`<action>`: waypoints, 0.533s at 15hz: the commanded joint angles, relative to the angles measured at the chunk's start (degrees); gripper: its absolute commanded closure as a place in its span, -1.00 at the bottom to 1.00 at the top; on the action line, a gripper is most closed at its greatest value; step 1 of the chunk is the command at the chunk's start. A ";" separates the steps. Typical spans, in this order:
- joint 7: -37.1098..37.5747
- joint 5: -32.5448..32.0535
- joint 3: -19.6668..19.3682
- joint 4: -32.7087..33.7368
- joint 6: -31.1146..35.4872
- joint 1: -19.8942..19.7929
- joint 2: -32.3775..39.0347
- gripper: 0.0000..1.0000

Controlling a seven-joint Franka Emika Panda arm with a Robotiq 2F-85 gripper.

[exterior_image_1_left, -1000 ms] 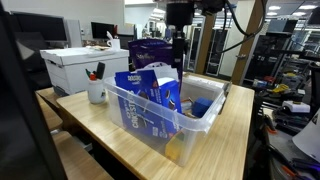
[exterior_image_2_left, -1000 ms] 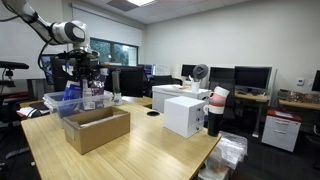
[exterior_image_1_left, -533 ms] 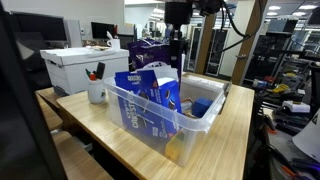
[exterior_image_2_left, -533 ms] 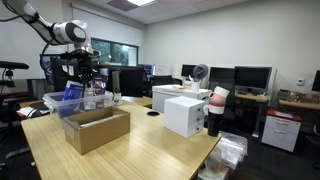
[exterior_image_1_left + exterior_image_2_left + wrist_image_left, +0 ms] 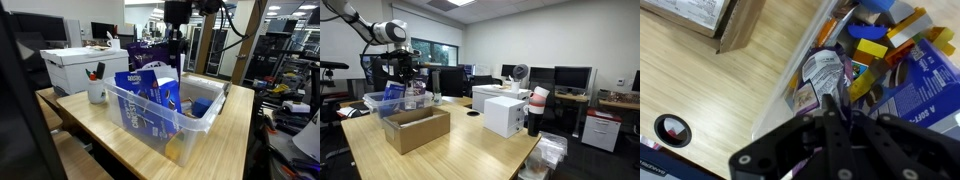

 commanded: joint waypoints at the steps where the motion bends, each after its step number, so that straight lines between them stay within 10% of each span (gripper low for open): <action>1: -0.50 -0.79 0.67 1.43 -2.12 0.22 -1.44 0.89; 8: 0.22 -0.87 1.99 5.05 -5.47 0.52 -1.22 0.79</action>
